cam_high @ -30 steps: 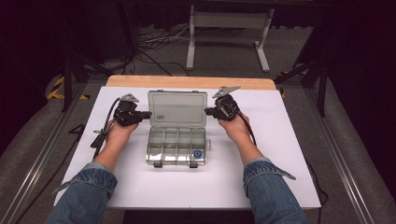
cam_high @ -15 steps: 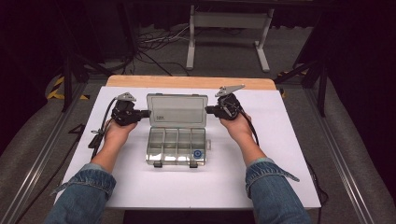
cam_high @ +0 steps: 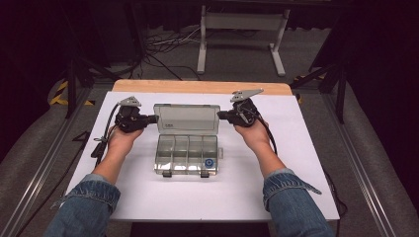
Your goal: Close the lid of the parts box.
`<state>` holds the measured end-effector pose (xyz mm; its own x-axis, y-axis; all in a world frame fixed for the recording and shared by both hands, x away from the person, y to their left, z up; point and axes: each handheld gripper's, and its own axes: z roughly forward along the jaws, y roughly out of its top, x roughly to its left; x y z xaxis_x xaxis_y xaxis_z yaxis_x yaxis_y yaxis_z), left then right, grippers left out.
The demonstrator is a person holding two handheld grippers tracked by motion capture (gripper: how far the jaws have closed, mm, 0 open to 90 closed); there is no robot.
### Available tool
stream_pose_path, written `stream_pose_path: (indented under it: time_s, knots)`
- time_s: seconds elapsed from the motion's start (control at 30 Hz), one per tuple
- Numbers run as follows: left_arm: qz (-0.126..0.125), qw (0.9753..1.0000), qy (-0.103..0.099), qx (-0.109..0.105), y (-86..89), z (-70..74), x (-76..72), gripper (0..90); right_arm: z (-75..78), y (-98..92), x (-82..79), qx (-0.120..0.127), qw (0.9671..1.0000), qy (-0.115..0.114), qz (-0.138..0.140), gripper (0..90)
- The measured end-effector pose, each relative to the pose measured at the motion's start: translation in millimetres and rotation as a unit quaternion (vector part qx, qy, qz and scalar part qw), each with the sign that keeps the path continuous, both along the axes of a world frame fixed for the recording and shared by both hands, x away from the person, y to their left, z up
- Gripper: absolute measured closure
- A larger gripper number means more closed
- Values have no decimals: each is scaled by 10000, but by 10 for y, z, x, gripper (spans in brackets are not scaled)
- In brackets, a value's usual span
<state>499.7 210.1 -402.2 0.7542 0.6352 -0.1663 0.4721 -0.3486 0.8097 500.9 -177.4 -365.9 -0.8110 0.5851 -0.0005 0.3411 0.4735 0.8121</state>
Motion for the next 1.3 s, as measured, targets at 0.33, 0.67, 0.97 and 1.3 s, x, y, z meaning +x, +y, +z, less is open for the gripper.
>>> stream_pose_path:
  time_s: [0.33, 0.67, 0.97, 1.3]
  knots:
    - [-118, 9998, -142, -16, 22, 107, -94, 892, 116, -2, -127, 57, 9998, -127, 110, 900]
    - [-199, 9996, -147, -110, 42, 150, -165, 892, 173, -8, -253, 106, 9995, -188, 228, 900]
    - [-305, 9991, -156, -263, 78, 190, -250, 892, 197, -9, -363, 121, 9992, -204, 336, 900]
    - [-679, 9968, -167, -399, 113, 249, -442, 892, 204, -4, -574, 161, 9978, -122, 630, 900]
